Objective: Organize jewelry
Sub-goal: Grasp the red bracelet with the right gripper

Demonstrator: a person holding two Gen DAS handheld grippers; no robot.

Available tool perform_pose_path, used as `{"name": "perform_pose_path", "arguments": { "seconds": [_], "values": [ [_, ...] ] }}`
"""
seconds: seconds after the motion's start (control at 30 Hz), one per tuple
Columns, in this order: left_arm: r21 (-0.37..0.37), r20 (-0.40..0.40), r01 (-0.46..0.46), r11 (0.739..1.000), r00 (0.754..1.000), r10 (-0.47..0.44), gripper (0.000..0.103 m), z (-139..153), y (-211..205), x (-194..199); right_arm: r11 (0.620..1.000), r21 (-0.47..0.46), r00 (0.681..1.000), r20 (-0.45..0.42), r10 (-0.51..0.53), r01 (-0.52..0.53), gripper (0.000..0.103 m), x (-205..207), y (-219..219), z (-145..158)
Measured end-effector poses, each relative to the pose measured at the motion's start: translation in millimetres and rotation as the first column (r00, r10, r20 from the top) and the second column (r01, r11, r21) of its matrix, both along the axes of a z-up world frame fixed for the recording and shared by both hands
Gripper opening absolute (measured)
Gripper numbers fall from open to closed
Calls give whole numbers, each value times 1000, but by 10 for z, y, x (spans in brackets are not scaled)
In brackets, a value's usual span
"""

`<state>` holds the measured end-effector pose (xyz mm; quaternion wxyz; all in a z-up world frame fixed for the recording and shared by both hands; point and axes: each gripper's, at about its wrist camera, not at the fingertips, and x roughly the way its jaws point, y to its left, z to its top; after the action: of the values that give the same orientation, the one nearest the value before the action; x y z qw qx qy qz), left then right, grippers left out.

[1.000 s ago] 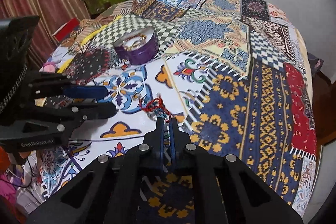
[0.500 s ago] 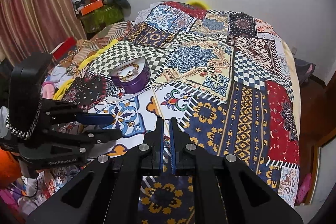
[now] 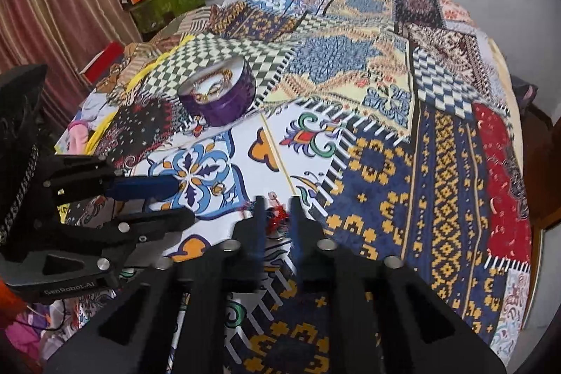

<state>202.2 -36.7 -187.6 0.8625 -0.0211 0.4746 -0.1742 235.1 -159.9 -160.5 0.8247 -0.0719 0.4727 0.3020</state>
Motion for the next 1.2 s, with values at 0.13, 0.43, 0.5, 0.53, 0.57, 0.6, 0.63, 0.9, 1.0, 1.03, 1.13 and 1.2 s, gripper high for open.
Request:
{"name": "perform_pose_path", "arguments": {
  "seconds": [0.13,0.43,0.5,0.53,0.57,0.6,0.63,0.9,1.0,1.03,1.13,1.2],
  "values": [
    [5,-2,6,1000,1000,-6,28,-9,-30,74,999,34,1000,1,-7,7,4,-20,-55,50],
    [34,11,34,999,999,-34,28,-39,-159,199,997,71,995,90,-49,43,4,-44,-183,335],
    [39,19,36,999,999,-37,28,-46,-173,206,997,65,994,103,-41,35,4,-54,-184,369],
    [39,20,36,999,999,-37,28,-48,-176,208,998,66,994,104,-32,25,4,-67,-178,369],
    [38,21,35,999,999,-36,28,-50,-176,212,998,62,995,101,-27,21,5,-67,-167,357],
    [37,22,34,999,999,-35,28,-52,-174,211,998,56,995,94,-24,19,7,-64,-162,339],
    [37,25,34,999,999,-35,28,-52,-172,205,999,50,997,80,-21,17,15,-58,-150,304],
    [44,44,42,998,998,-44,25,-60,-152,123,1000,8,1000,-10,1,-1,33,16,-34,3],
    [39,40,43,998,998,-45,25,-69,-141,131,1000,-5,1000,-18,23,-23,17,15,6,-46],
    [38,39,43,998,998,-44,25,-71,-141,133,1000,2,999,-22,30,-30,14,6,11,-42],
    [41,38,45,998,998,-47,25,-71,-149,141,999,1,999,-6,38,-38,8,-28,21,-19],
    [43,35,47,998,998,-49,25,-69,-156,154,999,25,999,-16,36,-35,8,-35,4,-3]
  ]
}}
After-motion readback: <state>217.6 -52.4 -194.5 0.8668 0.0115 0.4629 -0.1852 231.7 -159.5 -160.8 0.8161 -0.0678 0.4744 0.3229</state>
